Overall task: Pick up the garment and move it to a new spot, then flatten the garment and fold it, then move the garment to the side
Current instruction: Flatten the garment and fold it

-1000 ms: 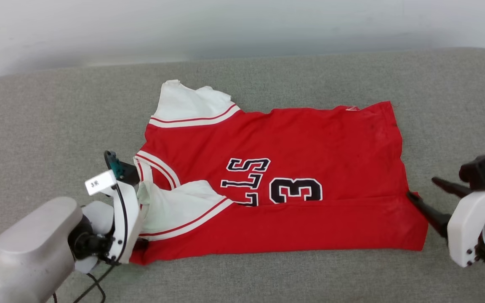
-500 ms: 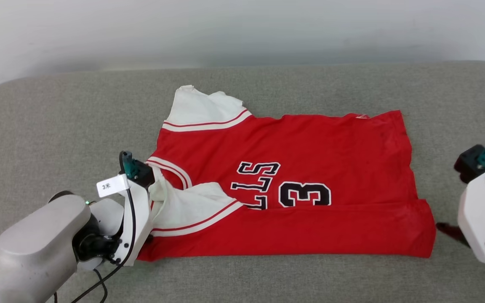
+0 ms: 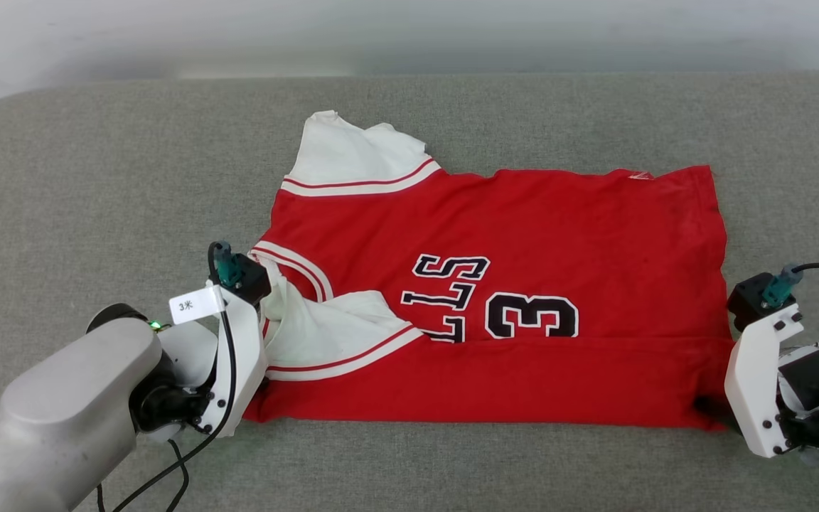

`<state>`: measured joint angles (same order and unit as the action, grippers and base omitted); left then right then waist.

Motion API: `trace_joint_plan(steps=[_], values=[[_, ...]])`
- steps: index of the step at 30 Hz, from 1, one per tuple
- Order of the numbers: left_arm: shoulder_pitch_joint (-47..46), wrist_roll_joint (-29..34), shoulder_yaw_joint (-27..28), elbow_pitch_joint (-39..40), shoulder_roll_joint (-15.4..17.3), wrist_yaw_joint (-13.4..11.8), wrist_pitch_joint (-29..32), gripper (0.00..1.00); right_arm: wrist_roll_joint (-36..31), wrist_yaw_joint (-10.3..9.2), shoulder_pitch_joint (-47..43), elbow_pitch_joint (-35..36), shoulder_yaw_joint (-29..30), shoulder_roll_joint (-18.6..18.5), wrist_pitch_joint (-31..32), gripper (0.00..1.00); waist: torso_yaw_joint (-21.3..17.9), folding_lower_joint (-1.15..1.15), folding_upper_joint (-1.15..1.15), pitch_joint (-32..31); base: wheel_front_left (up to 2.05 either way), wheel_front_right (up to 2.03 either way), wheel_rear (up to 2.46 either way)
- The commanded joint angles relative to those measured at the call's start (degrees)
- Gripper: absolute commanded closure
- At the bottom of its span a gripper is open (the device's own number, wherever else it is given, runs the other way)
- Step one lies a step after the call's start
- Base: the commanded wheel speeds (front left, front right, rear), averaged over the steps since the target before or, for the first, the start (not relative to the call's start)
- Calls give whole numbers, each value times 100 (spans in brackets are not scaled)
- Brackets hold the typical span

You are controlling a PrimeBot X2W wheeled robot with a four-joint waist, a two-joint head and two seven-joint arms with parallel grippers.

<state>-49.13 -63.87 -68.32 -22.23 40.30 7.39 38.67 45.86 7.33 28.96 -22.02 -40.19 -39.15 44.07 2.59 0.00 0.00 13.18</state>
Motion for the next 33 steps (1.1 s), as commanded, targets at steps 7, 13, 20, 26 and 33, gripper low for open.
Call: trace_joint_plan(steps=[7,13,20,26,33], values=[[313,-175,-122,-46,56,0,-131,100,219,22,-179,-56,-615,-61,-423,100,-93,0,0,-339,0,0,0],[599,-384,-188,175,238,0,-126,100,506,13,-218,248,-767,-558,-850,100,-105,0,0,-848,0,0,0],[1096,-590,-242,579,648,-98,-210,100,914,11,-829,785,-905,-1326,-1051,100,-82,0,0,-1065,0,0,0],[1328,-570,-240,483,655,-271,-421,100,894,11,-1029,621,-928,-1232,-1080,100,-140,0,0,-841,0,0,0],[1251,-383,-226,290,530,-296,-671,0,728,10,-995,324,-814,-816,-1587,0,-109,0,0,-785,0,0,0]])
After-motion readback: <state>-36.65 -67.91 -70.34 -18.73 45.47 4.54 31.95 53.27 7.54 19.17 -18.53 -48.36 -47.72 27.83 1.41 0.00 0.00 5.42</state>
